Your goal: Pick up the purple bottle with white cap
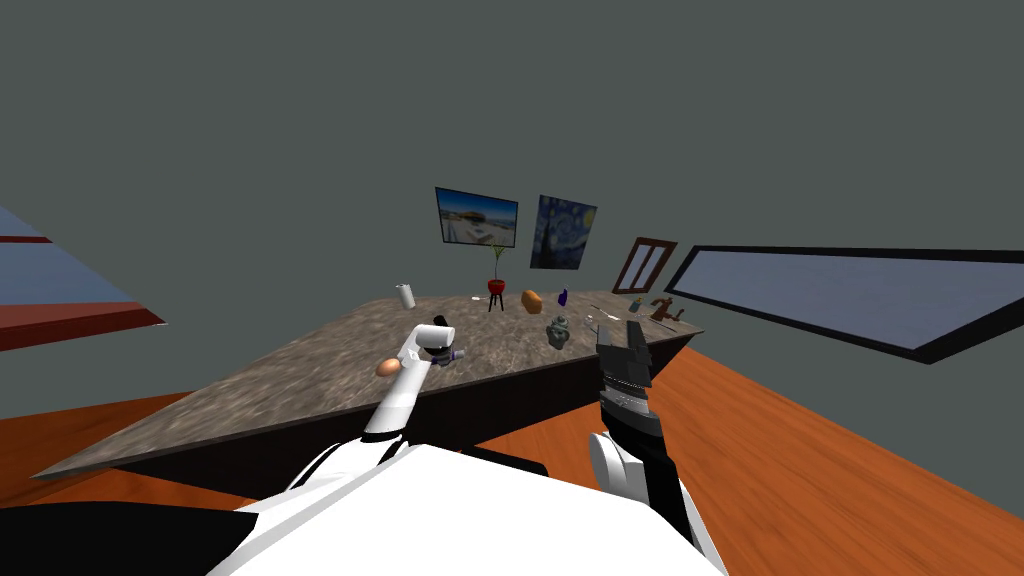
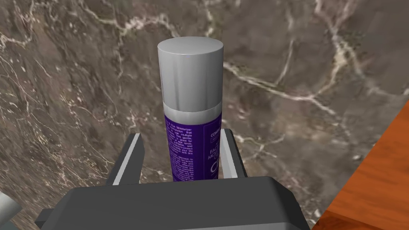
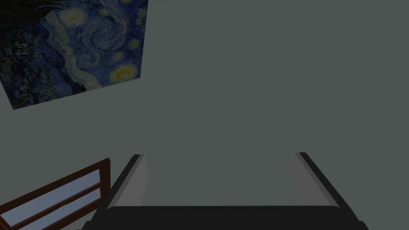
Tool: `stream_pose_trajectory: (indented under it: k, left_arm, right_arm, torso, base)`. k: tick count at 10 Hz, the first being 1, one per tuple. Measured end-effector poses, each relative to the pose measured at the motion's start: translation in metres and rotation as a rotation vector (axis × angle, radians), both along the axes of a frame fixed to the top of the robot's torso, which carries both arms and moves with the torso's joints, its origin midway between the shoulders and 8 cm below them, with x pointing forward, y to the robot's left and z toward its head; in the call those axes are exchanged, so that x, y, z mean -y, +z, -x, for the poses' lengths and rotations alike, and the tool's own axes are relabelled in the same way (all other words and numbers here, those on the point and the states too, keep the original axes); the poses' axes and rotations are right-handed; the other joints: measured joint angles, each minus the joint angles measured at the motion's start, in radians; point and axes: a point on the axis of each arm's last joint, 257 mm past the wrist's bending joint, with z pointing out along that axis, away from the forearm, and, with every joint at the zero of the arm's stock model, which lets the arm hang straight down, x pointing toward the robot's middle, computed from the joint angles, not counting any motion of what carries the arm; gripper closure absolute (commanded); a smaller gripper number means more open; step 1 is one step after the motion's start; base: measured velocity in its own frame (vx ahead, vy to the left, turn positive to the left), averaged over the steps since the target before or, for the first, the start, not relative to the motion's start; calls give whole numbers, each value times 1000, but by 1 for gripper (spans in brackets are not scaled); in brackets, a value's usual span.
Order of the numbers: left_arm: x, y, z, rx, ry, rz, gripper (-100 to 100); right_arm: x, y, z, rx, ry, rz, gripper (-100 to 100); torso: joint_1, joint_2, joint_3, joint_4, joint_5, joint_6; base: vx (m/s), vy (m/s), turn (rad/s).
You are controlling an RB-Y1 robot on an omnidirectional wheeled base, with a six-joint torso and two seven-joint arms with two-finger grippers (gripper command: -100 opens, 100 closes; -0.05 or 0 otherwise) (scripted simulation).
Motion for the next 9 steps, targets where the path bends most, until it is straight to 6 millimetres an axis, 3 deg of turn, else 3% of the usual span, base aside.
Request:
stream_pose_trajectory:
  k: [3,4,5,8,9]
  left_arm:
    - [0,0,0,0,-1,0,100]
    - [0,0,0,1,0,0,0]
    - [0,0,0,1,0,0,100]
    - [0,14,3,1,4,-1,100]
    - [0,14,4,-1,4,-1,0]
  right_arm:
    - [0,0,0,0,0,0,0]
    - [0,0,0,0,0,0,0]
    - [0,0,0,0,0,0,0]
    - [0,0,0,0,0,0,0]
    - [0,0,0,0,0,0,0]
  torso:
    - [0,0,0,0,0,0]
    - [0,0,0,0,0,0]
    - [0,0,0,0,0,0]
    - [-1,2,1,0,0,0]
    - [-1,1,1,0,0,0]
  base:
    - [0,0,0]
    - [0,0,0]
    - [-12,-3,-17]
    - [-14,-3,-9]
    - [0,0,0]
